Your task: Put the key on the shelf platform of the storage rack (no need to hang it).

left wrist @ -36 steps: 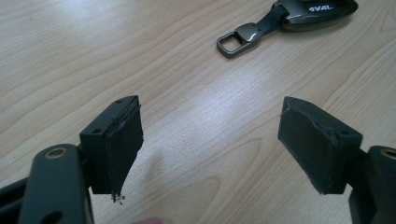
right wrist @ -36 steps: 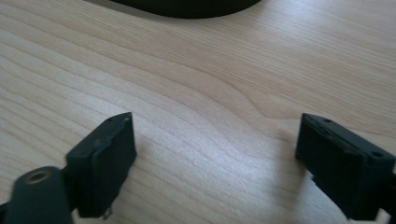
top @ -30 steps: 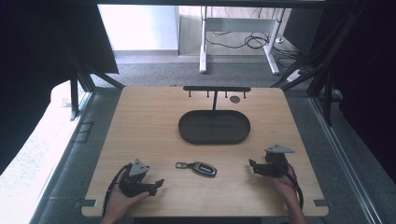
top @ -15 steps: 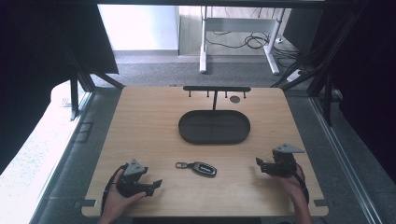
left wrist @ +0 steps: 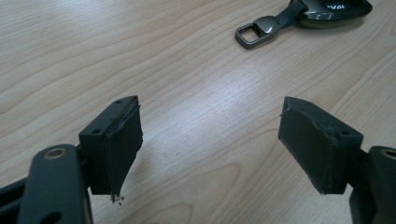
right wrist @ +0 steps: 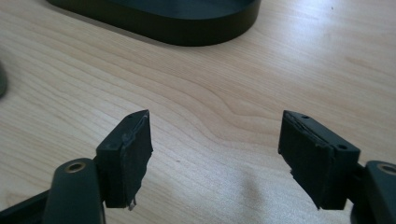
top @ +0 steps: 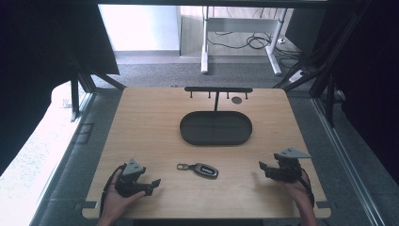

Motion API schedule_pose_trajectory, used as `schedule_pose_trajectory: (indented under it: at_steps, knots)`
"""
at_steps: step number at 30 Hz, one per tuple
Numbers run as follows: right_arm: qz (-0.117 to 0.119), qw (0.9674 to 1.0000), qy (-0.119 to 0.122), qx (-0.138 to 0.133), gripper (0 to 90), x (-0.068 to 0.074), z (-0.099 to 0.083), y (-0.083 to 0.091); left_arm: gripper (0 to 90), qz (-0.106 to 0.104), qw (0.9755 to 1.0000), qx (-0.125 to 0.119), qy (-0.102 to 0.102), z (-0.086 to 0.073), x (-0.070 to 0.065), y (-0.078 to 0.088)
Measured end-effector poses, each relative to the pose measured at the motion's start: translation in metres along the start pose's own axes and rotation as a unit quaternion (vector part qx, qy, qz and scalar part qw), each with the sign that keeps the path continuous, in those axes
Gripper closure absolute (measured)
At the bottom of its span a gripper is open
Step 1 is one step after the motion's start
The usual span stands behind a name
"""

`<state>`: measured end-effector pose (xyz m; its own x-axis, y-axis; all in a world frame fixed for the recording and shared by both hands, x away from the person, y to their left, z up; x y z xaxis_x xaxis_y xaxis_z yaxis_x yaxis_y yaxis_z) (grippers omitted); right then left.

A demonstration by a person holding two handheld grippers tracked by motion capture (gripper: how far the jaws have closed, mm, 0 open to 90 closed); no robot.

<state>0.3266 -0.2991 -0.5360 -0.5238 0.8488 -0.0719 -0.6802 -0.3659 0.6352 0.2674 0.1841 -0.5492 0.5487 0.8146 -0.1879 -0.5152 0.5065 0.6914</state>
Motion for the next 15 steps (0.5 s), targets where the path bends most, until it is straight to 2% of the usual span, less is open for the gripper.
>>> schedule_pose_trajectory:
  at_steps: [6,12,15]
  knots:
    - [0.004,0.9996,0.027,0.005,26.2,0.010,0.011,0.008,20.2,-0.012,0.9999,-0.005,-0.006,0.002,0.000,0.003]
    - [0.022,0.9986,0.046,0.014,26.6,0.022,0.025,0.019,20.3,-0.020,0.9996,-0.014,-0.011,0.003,-0.004,0.007]
    - [0.023,0.9975,0.062,0.023,27.3,0.026,0.031,0.024,20.5,-0.027,0.9994,-0.017,-0.009,0.002,-0.005,0.008]
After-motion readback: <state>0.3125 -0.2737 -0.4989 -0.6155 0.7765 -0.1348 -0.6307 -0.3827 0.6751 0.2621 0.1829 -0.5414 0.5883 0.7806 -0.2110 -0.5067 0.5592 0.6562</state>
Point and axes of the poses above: each handheld gripper's, and its own axes: y roughly backward along the jaws, z roughly out of its top, x roughly to its left, the point moved 4 cm from there along -y, roughly forward along the jaws, and after that the axes turned 5 degrees about y, right-handed, at the moved point
